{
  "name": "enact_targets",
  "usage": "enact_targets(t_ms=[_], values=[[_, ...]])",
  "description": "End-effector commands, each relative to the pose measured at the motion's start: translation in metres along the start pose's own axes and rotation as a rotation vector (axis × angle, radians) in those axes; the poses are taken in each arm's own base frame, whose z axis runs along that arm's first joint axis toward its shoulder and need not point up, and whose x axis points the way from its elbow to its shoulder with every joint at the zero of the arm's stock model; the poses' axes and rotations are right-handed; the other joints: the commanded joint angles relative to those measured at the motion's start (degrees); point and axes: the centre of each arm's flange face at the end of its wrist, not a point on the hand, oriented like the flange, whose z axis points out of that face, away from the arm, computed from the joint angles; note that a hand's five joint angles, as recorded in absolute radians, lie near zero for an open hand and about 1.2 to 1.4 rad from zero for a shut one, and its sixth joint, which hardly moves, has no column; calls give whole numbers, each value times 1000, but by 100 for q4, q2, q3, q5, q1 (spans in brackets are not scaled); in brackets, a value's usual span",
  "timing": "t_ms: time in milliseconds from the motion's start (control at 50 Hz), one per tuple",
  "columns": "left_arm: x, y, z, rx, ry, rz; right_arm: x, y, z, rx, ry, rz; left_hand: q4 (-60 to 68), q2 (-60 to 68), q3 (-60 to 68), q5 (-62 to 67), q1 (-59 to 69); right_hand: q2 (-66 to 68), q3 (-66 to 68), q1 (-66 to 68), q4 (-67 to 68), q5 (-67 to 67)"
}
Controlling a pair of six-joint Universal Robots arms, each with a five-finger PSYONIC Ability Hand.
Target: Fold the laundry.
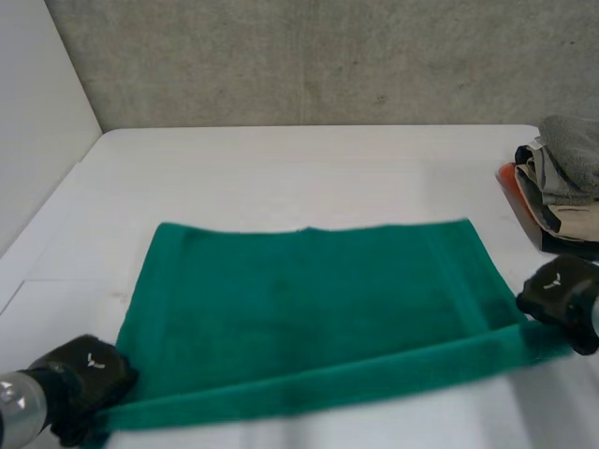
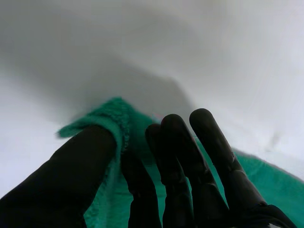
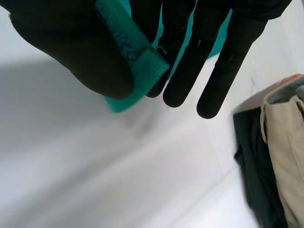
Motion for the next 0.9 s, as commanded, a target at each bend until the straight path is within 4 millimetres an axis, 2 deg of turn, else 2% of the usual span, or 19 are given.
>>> enact_targets(t_ms=[20, 120, 140, 220, 320, 360, 420, 460, 480, 520, 560, 600, 620, 660, 680, 700, 780, 800, 900], values=[[-47, -15, 15, 91, -201, 92, 15, -5, 3, 50, 63, 40, 1096, 1116, 1148, 1386, 1327, 1248, 1188, 1423, 1136, 1140], [-71, -63, 51, 311, -340, 120, 35, -18, 57, 137, 145, 216, 1096, 1116, 1148, 1386, 1327, 1248, 1188, 1423, 1136, 1140], [-76, -76, 60, 364, -367, 117, 37, -22, 62, 153, 157, 225, 1096, 1116, 1148, 1386, 1327, 1248, 1188, 1423, 1136, 1140], [-90, -90, 90, 424, -409, 109, 45, -45, 77, 240, 227, 234, 1096, 1116, 1148, 1386, 1327, 1248, 1188, 1423, 1136, 1140], [-108, -103, 113, 436, -485, 117, 52, -57, 104, 265, 286, 225, 1096, 1116, 1148, 1386, 1327, 1248, 1188, 1423, 1136, 1140], [-125, -122, 119, 476, -559, 127, 65, -73, 108, 314, 358, 213, 1096, 1116, 1148, 1386, 1327, 1248, 1188, 1423, 1136, 1140], [-151, -151, 112, 568, -669, 135, 97, -111, 100, 454, 513, 211, 1096, 1116, 1148, 1386, 1327, 1248, 1188, 1423, 1136, 1140], [-178, -181, 94, 693, -796, 142, 119, -129, 89, 538, 609, 228, 1096, 1116, 1148, 1386, 1327, 1248, 1188, 1423, 1136, 1140], [-188, -190, 85, 743, -846, 138, 142, -146, 74, 628, 704, 259, 1096, 1116, 1148, 1386, 1327, 1248, 1188, 1423, 1136, 1140], [-212, -216, 56, 909, -971, 96, 163, -158, 58, 706, 788, 299, 1096, 1116, 1148, 1386, 1327, 1248, 1188, 1423, 1136, 1140], [-224, -226, 37, 1011, -1017, 39, 179, -168, 42, 784, 839, 344, 1096, 1116, 1148, 1386, 1327, 1248, 1188, 1423, 1136, 1140], [-232, -235, 9, 1131, -1038, -22, 183, -170, 37, 801, 839, 365, 1096, 1116, 1148, 1386, 1327, 1248, 1188, 1423, 1136, 1140], [-231, -236, 5, 1144, -1031, -29, 179, -170, 38, 790, 810, 378, 1096, 1116, 1148, 1386, 1327, 1248, 1188, 1423, 1136, 1140], [-225, -232, 1, 1133, -1003, -45, 167, -170, 41, 767, 749, 393, 1096, 1116, 1148, 1386, 1327, -785, -845, -610, -897, -893], [-220, -229, 4, 1118, -985, -48, 152, -170, 44, 738, 677, 404, 1096, 1116, 1148, 1386, 1327, -4179, -4238, -4004, -4291, -4286], [-216, -226, 6, 1107, -970, -51, 144, -168, 47, 717, 638, 415, 1096, 1116, 1148, 1386, 1327, -5345, -5405, -5170, -5457, -5453], [-182, -219, 14, 1073, -878, -51, 115, -154, 59, 622, 475, 506, 1096, 1116, 1148, 1386, 1327, -5752, -5812, -5577, -5864, -5860], [-164, -222, 14, 1079, -837, -48, 110, -152, 61, 608, 444, 530, 1096, 1116, 1148, 1386, 1327, -5752, -5812, -5577, -5864, -5860], [-140, -218, 3, 1081, -790, -48, 90, -138, 67, 524, 280, 690, 1096, 1116, 1148, 1386, 1327, -5752, -5812, -5577, -5864, -5860]])
